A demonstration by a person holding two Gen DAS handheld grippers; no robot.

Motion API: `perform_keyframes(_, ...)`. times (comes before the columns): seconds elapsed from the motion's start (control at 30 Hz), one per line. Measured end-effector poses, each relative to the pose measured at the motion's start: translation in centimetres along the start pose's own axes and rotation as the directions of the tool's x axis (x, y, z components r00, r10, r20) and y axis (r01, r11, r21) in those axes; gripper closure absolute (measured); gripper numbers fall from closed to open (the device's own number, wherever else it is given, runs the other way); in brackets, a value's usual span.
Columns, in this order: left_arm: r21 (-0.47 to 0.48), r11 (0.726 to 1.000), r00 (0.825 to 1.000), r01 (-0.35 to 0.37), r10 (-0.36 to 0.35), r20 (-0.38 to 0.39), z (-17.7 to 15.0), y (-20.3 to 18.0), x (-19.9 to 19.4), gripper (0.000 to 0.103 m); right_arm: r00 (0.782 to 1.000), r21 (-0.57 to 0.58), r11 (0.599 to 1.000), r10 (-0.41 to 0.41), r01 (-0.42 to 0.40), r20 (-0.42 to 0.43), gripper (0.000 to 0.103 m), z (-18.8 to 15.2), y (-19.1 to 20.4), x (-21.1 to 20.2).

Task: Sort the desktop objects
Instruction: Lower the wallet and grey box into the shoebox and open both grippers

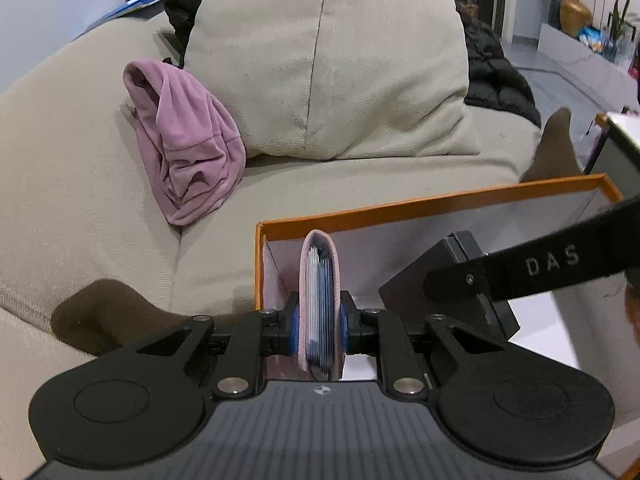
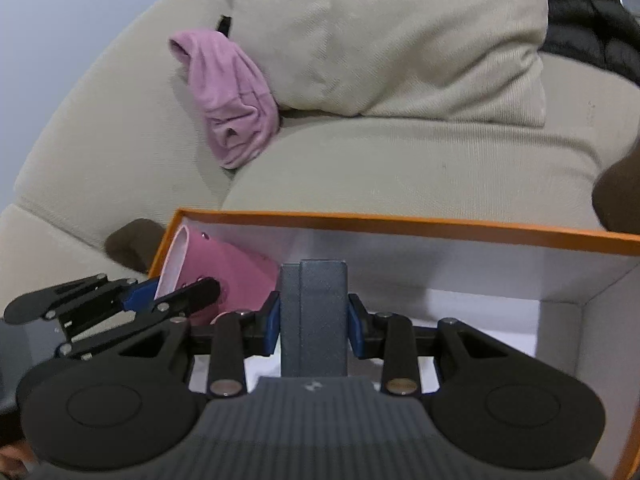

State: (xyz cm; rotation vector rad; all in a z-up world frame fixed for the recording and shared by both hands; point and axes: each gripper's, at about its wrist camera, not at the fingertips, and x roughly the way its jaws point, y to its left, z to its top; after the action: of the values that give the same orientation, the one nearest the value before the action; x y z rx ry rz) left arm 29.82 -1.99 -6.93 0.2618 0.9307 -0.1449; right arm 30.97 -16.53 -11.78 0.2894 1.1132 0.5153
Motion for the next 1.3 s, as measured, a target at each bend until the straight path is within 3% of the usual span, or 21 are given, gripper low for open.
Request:
perform_keyframes(0.27,0.044,0.999,0.997,-0.013,0.01,0.075,0.0,0.3,-2.5,0.073,0.999,0.023,0.999,-0.045,0.045,-0.027,0.068,0.5,1.4,2.1)
perform_keyframes(0.37,0.046,0.999,0.995,-0.006,0.002,0.1,-0.3,1.0,-4.7,0.055,0.998,0.039,0.998,-0.055,0.056,-0.016,0.068,0.7,2.0,2.8)
perform_keyframes(0.4,0.039,0.999,0.995,-0.012,0.008,0.104,-0.5,1.3,-5.3,0.042,0.998,0.039,0.997,-0.059,0.06,-0.012,0.068,0.6,2.3,3.0)
perform_keyframes(0.43,0.026,1.0,0.994,-0.017,0.014,0.111,-0.9,1.7,-5.9,0.04,0.998,0.04,0.997,-0.058,0.059,-0.013,0.068,0.6,2.5,3.4)
perform_keyframes(0.57,-0.034,0.999,0.999,0.01,-0.009,0.04,-2.6,2.9,-6.8,0.04,1.0,0.027,0.999,-0.029,0.029,-0.008,0.067,0.2,3.2,4.5)
perform_keyframes(0.67,-0.125,0.989,0.996,0.081,-0.084,-0.022,-4.2,3.7,-6.6,0.04,1.0,0.036,0.999,0.013,-0.013,-0.006,0.063,0.0,2.8,4.7)
perform_keyframes(0.7,-0.158,0.982,0.994,0.099,-0.105,-0.031,-4.8,3.9,-6.4,0.044,1.0,0.035,0.999,0.024,-0.024,-0.006,0.062,0.0,2.6,4.6)
perform_keyframes(0.8,-0.198,0.973,0.991,0.121,-0.129,-0.03,-6.0,4.0,-5.9,0.064,0.998,0.0,0.998,0.055,-0.055,-0.02,0.056,-0.1,2.6,3.6)
perform_keyframes(0.9,-0.227,0.964,0.989,0.137,-0.146,-0.023,-6.7,4.5,-5.6,0.074,0.996,-0.103,0.991,0.08,-0.082,-0.026,0.049,-0.6,3.4,2.2)
perform_keyframes(0.97,-0.251,0.954,0.985,0.162,-0.17,-0.01,-6.9,4.9,-5.7,0.076,0.995,-0.197,0.976,0.087,-0.094,-0.044,0.043,-0.9,4.4,1.8)
perform_keyframes(1.13,-0.283,0.94,0.981,0.191,-0.195,0.014,-7.2,5.4,-5.7,0.077,0.995,-0.333,0.939,0.064,-0.087,-0.081,0.041,-1.8,6.5,3.0)
perform_keyframes(1.3,-0.3,0.931,0.978,0.206,-0.206,0.032,-7.4,5.8,-5.6,0.08,0.999,-0.458,0.889,-0.015,-0.003,-0.036,0.043,-2.8,7.8,4.2)
